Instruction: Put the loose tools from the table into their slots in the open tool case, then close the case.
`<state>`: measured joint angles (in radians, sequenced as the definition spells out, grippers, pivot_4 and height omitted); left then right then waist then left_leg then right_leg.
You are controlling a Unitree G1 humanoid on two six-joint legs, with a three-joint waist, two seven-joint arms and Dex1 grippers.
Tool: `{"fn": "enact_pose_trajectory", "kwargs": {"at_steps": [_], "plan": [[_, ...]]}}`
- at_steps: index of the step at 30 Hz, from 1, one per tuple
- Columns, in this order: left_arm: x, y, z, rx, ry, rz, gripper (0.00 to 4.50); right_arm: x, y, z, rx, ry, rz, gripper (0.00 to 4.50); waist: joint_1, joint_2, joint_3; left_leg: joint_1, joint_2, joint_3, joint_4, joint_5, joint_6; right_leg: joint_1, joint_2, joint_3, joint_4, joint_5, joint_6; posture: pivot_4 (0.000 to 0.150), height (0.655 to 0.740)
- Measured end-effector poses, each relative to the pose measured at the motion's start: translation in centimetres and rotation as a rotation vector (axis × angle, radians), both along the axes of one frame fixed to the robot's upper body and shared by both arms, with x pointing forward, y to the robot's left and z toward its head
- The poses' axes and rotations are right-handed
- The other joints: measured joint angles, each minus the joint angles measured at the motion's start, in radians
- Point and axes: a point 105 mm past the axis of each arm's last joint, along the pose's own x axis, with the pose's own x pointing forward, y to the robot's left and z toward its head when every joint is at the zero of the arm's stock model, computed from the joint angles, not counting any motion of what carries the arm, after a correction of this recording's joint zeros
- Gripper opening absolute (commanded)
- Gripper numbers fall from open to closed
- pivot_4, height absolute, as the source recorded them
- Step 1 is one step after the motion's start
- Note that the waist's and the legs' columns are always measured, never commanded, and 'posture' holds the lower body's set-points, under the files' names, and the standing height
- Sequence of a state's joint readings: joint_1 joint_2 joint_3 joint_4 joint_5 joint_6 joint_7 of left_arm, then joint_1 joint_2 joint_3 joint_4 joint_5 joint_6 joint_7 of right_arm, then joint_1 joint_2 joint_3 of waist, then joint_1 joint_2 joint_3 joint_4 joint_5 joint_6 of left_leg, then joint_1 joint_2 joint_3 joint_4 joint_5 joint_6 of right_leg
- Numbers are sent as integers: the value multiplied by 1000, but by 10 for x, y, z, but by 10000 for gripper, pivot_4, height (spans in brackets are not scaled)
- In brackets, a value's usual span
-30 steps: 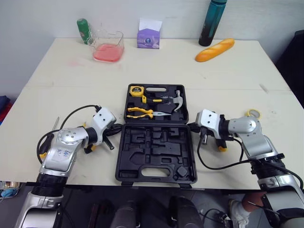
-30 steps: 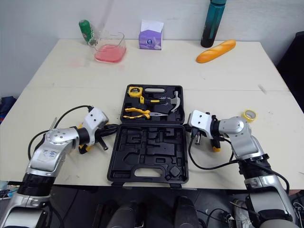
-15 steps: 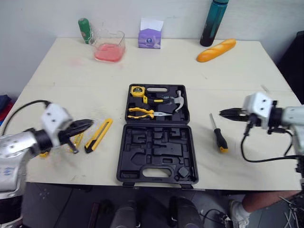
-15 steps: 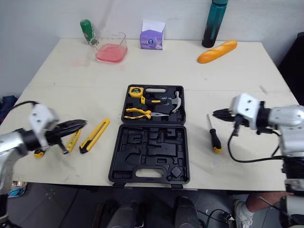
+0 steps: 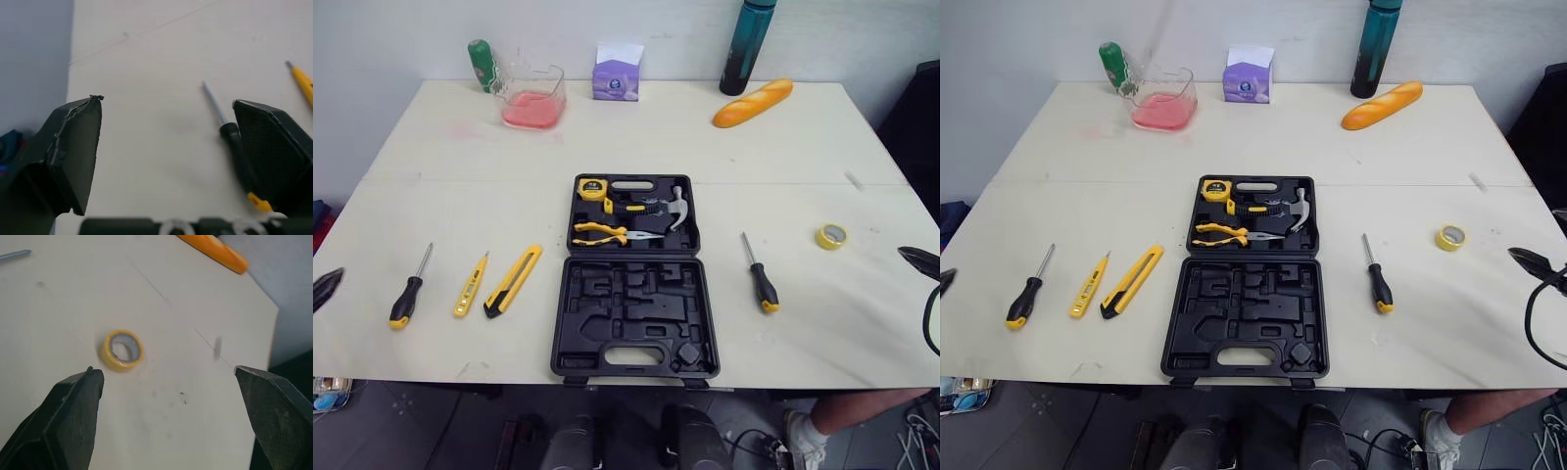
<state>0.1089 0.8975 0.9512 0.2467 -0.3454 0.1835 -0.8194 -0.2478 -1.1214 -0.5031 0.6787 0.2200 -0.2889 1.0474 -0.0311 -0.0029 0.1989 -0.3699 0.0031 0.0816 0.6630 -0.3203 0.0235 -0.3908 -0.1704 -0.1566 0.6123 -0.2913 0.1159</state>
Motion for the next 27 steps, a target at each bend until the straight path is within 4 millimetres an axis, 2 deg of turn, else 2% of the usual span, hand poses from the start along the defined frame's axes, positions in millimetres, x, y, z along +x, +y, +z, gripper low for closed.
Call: {"fn": "enact_pose_trajectory", "kwargs": {"at_steps": [7,15,18,22,27], "plan": [[-36,37,-28,-31,25,214,44029,-14,-28,-14,-37,-36,-195,45000,1,0,0,1,1,3,-1,-2,0,-1,0,1,-1,0,0,1500,7400],[-47,49,-38,-55,30,278,44029,-19,-39,-22,-37,-62,-297,45000,3,0,0,1,4,5,0,-5,0,-2,0,2,-2,1,-1,1500,7400],[-45,47,-36,-45,23,254,44029,-16,-35,-28,-28,-44,-281,45000,2,0,0,2,4,7,0,-5,0,-2,1,3,-1,1,-1,1500,7400],[-44,45,-36,-41,19,235,44029,-9,-27,-25,-4,-49,-237,45000,-1,0,0,3,7,9,0,-6,-1,-2,2,5,-1,1,-2,1500,7400],[-39,37,-34,-53,16,178,44029,8,9,-30,145,-36,-70,45000,-2,0,0,3,11,10,0,-6,-2,-2,4,6,0,2,-4,1500,7400]]}}
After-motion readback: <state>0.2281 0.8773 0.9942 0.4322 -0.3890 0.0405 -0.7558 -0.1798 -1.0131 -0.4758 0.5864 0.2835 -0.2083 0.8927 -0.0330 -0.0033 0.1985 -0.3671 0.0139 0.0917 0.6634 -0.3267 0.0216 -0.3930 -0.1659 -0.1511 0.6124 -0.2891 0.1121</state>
